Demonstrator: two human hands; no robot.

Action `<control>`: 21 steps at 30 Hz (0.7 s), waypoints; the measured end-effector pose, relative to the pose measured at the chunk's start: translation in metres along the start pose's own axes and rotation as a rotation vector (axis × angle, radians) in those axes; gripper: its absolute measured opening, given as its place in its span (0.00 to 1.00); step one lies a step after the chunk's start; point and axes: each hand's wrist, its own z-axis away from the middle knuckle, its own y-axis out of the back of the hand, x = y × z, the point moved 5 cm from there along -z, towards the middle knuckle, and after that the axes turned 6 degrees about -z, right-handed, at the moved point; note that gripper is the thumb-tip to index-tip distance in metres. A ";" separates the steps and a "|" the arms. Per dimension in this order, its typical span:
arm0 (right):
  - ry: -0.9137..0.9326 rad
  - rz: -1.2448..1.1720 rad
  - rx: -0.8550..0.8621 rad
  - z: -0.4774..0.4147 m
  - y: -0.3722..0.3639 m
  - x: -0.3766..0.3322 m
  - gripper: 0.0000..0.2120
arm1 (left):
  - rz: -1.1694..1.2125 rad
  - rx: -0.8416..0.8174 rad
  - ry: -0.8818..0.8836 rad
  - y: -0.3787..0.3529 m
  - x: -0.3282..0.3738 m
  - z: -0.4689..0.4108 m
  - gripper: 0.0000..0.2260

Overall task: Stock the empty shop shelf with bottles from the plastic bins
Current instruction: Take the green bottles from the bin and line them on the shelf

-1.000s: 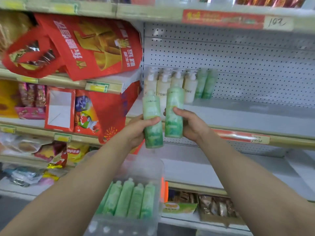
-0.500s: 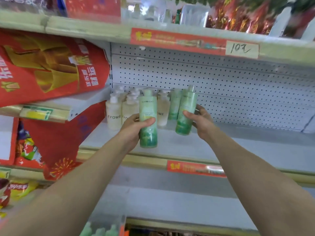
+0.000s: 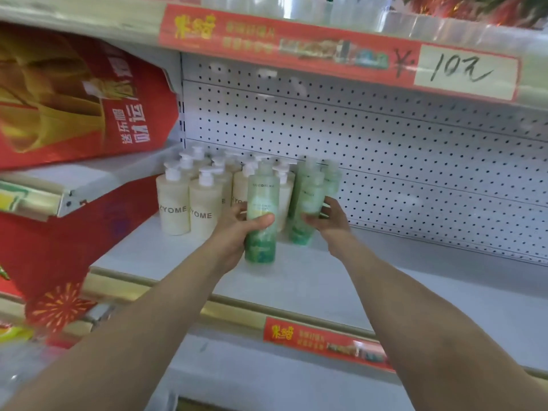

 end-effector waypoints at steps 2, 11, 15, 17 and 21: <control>0.027 0.020 -0.021 -0.011 -0.003 0.002 0.28 | 0.004 0.014 -0.002 -0.001 -0.003 -0.007 0.31; 0.070 0.099 -0.021 -0.050 -0.005 0.010 0.29 | 0.019 0.043 -0.013 -0.009 -0.012 -0.027 0.34; 0.064 0.124 -0.002 -0.057 -0.006 0.014 0.27 | 0.020 0.034 -0.019 -0.011 -0.015 -0.033 0.33; 0.046 0.128 -0.013 -0.057 -0.006 0.014 0.28 | 0.014 0.028 -0.019 -0.014 -0.016 -0.036 0.31; 0.002 0.153 -0.010 -0.051 -0.003 0.009 0.32 | 0.000 0.001 -0.023 -0.022 -0.016 -0.039 0.28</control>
